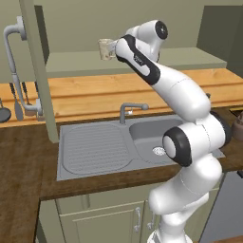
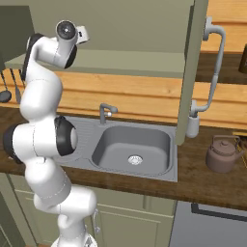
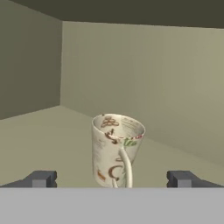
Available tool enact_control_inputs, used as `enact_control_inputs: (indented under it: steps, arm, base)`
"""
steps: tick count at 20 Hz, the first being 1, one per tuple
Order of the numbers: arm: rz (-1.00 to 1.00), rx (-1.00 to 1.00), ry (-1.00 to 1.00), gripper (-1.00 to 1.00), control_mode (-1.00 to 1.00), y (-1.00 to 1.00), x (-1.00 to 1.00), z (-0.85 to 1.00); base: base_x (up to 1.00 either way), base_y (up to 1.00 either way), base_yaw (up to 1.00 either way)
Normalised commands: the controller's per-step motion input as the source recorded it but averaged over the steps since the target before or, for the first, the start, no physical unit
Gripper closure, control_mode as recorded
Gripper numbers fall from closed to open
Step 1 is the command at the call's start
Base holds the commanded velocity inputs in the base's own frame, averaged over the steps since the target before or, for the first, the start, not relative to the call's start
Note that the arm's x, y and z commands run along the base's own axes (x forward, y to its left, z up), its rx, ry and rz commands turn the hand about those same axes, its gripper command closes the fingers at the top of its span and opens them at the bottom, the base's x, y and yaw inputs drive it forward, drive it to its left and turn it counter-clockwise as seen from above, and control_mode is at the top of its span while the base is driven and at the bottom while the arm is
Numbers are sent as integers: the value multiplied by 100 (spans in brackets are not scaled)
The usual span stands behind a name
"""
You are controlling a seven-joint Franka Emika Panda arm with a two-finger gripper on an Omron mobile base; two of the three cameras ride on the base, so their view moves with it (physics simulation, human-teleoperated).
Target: Pick the kettle from the counter and place it on the tray. Then pick the mug from the cabinet and place it on the tray. Then close the cabinet doors.
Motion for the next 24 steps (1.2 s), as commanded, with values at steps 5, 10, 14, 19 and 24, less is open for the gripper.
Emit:
enact_control_inputs:
  steps: [5,10,14,19,24]
  arm:
    - [4,0,0,-100,-100,0,10,-9]
    - [7,0,0,-100,-100,-4,7,-7]
    - [7,1,0,-100,-100,-3,10,-3]
    - [7,2,0,-100,-100,-6,11,-3]
    - [6,1,0,-100,-100,-1,14,-1]
  base:
    - [0,0,0]
    - [0,0,0]
    - [0,0,0]
    - [0,0,0]
    - [0,0,0]
